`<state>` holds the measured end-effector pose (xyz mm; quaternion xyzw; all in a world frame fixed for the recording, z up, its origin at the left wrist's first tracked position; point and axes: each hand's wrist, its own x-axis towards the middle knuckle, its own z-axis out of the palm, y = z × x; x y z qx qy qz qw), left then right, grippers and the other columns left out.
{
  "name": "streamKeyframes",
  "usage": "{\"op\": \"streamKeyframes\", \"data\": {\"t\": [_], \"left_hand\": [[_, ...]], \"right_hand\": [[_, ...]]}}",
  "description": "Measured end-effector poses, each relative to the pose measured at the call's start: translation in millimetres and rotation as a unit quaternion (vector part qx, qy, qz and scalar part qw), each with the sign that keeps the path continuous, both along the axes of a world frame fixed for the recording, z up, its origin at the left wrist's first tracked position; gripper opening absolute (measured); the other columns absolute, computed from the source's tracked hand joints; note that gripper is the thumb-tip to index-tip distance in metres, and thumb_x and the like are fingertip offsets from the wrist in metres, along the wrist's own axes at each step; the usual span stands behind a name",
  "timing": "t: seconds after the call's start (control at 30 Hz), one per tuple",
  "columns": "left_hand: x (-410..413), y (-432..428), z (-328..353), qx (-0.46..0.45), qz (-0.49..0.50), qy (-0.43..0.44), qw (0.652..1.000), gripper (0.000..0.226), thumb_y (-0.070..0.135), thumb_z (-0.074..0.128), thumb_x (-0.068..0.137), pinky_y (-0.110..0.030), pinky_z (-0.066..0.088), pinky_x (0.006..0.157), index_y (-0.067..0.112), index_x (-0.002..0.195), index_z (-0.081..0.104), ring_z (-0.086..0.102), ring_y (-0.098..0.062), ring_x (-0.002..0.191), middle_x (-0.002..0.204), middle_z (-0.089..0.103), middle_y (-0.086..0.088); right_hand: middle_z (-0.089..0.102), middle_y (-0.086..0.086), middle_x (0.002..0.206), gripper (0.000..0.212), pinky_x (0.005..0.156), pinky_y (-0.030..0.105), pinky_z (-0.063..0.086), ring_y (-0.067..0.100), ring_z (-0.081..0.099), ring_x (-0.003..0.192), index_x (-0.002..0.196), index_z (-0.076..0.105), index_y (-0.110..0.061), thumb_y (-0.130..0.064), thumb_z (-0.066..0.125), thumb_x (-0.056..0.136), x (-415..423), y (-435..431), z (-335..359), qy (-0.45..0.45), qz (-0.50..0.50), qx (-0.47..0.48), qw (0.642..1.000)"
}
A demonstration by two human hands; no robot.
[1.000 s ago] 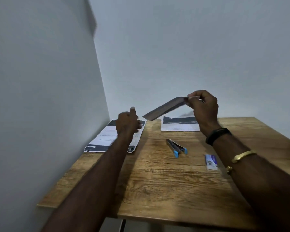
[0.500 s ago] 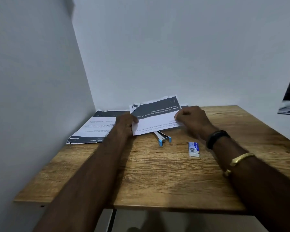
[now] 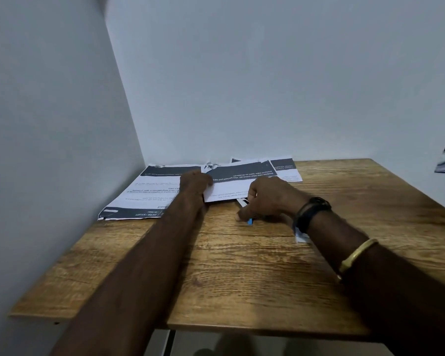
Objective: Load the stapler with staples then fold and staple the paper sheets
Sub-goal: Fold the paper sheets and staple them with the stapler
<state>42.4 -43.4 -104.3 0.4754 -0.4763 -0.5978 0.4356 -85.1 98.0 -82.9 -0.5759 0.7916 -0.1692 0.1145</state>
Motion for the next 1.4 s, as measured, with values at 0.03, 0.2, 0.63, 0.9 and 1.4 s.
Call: {"op": "streamKeyframes", "data": {"t": [0.03,0.2,0.63,0.9,1.4], "left_hand": [[-0.3,-0.6,-0.3,0.008,-0.004,0.000,1.000,0.017,-0.008,0.067,0.084,-0.038,0.053,0.089,0.008,0.090,0.066,0.066,-0.031,0.096,0.104,0.068,-0.017],[-3.1,-9.5,-6.4,0.002,0.021,-0.017,1.000,0.013,-0.003,0.075,0.082,-0.054,0.056,0.095,0.008,0.085,0.068,0.071,-0.038,0.104,0.111,0.073,-0.024],[-7.1,3.2,-2.7,-0.041,-0.042,-0.007,0.998,0.026,-0.006,0.066,0.087,-0.056,0.057,0.093,0.010,0.107,0.073,0.071,-0.034,0.093,0.108,0.074,-0.022],[-7.0,18.8,-4.2,-0.087,-0.034,0.040,0.995,0.008,0.002,0.075,0.085,-0.058,0.057,0.092,0.009,0.089,0.073,0.072,-0.034,0.091,0.103,0.074,-0.024],[-7.3,16.0,-12.6,-0.227,-0.012,-0.055,0.972,0.015,0.023,0.082,0.076,-0.045,0.060,0.089,0.019,0.090,0.078,0.076,-0.023,0.087,0.088,0.080,-0.004]], "right_hand": [[0.074,0.002,0.085,0.049,0.062,0.029,0.047,0.018,0.067,0.081,0.085,0.073,-0.011,-0.051,0.091,0.064,0.4,-0.3,-0.2,0.003,-0.001,0.002,1.000],[0.075,0.008,0.072,0.029,0.057,0.027,0.049,0.019,0.062,0.061,0.074,0.075,-0.006,-0.031,0.088,0.068,-7.0,0.9,1.2,-0.069,-0.007,0.008,0.998],[0.071,0.010,0.076,0.017,0.047,0.024,0.058,0.017,0.067,0.055,0.094,0.074,-0.004,-0.016,0.081,0.085,-46.2,4.7,9.6,-0.492,0.052,0.017,0.869],[0.071,0.014,0.098,0.005,0.078,0.039,0.066,0.023,0.075,0.086,0.098,0.070,0.001,-0.002,0.068,0.094,-37.3,-23.2,7.1,-0.649,0.042,-0.196,0.734],[0.075,0.019,0.114,0.030,0.089,0.041,0.063,0.032,0.074,0.101,0.118,0.069,-0.001,0.005,0.073,0.089,-19.6,-54.2,-0.5,-0.515,0.035,-0.334,0.788]]}}
